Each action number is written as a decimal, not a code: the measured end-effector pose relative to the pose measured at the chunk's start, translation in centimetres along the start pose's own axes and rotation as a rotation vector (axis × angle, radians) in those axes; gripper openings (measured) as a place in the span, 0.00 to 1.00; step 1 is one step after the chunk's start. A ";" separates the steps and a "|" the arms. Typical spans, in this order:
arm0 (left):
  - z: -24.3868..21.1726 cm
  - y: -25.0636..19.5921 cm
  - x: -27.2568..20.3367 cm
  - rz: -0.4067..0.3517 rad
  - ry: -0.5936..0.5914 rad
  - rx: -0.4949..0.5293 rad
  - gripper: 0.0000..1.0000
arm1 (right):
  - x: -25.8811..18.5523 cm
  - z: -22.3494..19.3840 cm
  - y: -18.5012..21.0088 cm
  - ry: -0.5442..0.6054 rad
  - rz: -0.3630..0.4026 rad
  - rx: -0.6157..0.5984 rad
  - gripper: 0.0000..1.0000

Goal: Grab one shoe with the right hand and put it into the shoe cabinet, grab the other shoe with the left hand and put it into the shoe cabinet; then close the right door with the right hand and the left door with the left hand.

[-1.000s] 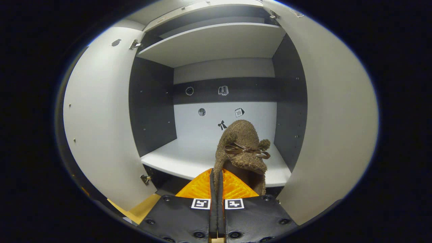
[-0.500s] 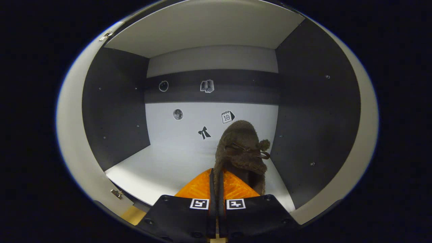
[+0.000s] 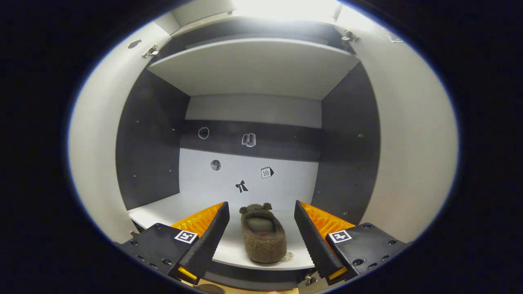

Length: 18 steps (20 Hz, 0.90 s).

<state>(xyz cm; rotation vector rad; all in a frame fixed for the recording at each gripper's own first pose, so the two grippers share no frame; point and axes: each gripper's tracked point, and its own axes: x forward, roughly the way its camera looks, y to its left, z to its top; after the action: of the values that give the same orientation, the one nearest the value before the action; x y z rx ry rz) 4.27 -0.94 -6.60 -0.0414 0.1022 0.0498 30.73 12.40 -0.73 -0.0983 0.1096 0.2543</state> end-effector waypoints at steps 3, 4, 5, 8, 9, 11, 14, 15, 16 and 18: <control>-1.4 -1.6 1.2 -0.056 0.026 -0.016 0.94 | -5.2 0.4 0.1 -0.036 0.032 0.006 0.98; -2.0 -2.0 1.6 -0.071 0.035 -0.019 0.94 | -7.2 0.5 0.3 -0.047 0.048 0.002 0.98; -2.7 -2.7 2.0 -0.089 0.046 -0.019 0.94 | -9.0 0.5 0.3 -0.058 0.063 -0.004 1.00; -5.7 -4.5 3.7 -0.154 0.092 0.000 0.94 | -13.4 -0.1 -0.4 -0.077 0.046 -0.016 1.00; -7.0 -5.1 4.4 -0.178 0.111 0.013 0.94 | -14.8 -0.2 -0.7 -0.091 0.030 -0.015 0.97; -9.9 -6.4 5.7 -0.219 0.162 0.038 0.94 | -17.4 -1.1 -1.1 -0.110 0.008 -0.027 1.00; -14.3 -8.0 7.3 -0.266 0.248 0.051 0.94 | -20.4 -3.2 -1.5 -0.085 -0.003 -0.054 1.00; -15.5 -8.4 7.8 -0.279 0.278 0.052 0.94 | -21.2 -3.7 -1.8 -0.079 -0.015 -0.053 1.00; -16.6 -9.0 8.4 -0.291 0.311 0.052 0.94 | -22.0 -4.3 -2.2 -0.071 -0.026 -0.051 0.99; -18.5 -10.0 9.4 -0.314 0.360 0.055 0.94 | -23.4 -5.6 -3.0 -0.048 -0.055 -0.042 0.98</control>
<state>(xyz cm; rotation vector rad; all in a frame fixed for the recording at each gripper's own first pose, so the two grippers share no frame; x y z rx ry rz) 12.25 -11.27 -25.58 -0.0105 0.4551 -0.2757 8.45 3.11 -3.18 -0.1370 0.0534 0.2037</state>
